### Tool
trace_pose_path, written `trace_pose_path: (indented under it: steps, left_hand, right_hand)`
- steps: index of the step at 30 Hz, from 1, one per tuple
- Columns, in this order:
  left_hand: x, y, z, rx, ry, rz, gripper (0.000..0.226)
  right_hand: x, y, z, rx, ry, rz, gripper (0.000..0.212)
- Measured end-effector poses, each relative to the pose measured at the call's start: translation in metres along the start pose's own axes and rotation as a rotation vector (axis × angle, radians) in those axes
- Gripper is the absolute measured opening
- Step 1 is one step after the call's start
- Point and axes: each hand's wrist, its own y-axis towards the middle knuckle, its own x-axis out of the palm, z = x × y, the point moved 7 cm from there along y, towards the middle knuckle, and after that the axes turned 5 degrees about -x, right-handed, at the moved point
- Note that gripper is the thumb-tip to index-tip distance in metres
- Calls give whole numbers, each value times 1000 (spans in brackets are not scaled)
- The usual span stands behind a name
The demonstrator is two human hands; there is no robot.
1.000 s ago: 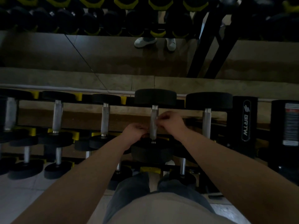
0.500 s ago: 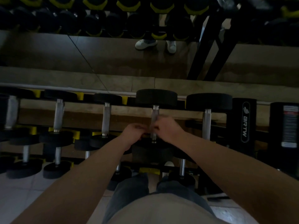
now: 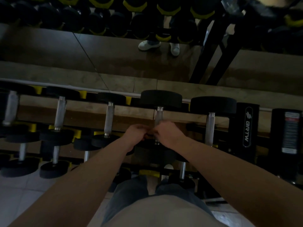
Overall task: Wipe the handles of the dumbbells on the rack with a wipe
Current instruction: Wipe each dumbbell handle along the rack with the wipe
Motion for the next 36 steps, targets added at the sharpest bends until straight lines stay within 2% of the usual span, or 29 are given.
trace_pose_path:
  steps: [1,3,5,7,9,10,13,16,18,20,23,25,28,32,34,36]
  left_hand:
    - [0,0,0,-4,-3,-1,23]
    - [0,-1,-1,-10,-9,-4,23]
    - [0,-2,-1,1,-20,-10,21]
    - [-1,-1,-2,20,-37,-9,19]
    - [-1,-1,-2,41,-44,-4,18]
    - [-1,-1,-3,46,-44,1,18]
    - [-1,-2,-3,55,-42,14,19]
    - [-1,-4,-2,48,-21,18,22]
    - [-1,-6,0,42,-15,25,23]
    - [-1,-4,0,50,-4,27,21]
    - [-1,-6,0,84,38,2,18]
    - [0,-7,1,103,45,-6,16]
    - [-2,-9,4,93,25,18,20]
    - [-3,-8,1,66,1,40,24]
    - [-2,-10,5,75,-15,40,25]
    - [-2,-11,11,87,-33,50,26]
  right_hand:
    - [10,-3,-2,-18,36,-88,19]
    - [14,-3,-4,-46,53,-129,17]
    - [2,4,-1,-28,-9,-12,16]
    - [-23,9,5,24,-87,211,11]
    - [-42,9,13,79,-39,363,8]
    - [-43,7,14,76,-19,383,8]
    - [-27,1,5,11,-57,268,14]
    - [1,-8,-4,-30,-8,-38,21]
    - [11,-9,-6,-38,-9,-168,19]
    - [5,-1,-6,-30,-49,-131,16]
    - [-29,14,0,46,-224,132,9]
    - [-41,18,3,75,-254,211,10]
    - [-24,18,1,88,-259,75,17]
    - [12,0,-4,16,-39,-133,23]
    - [15,-8,0,21,77,-163,19]
    - [10,-15,7,89,237,-118,19]
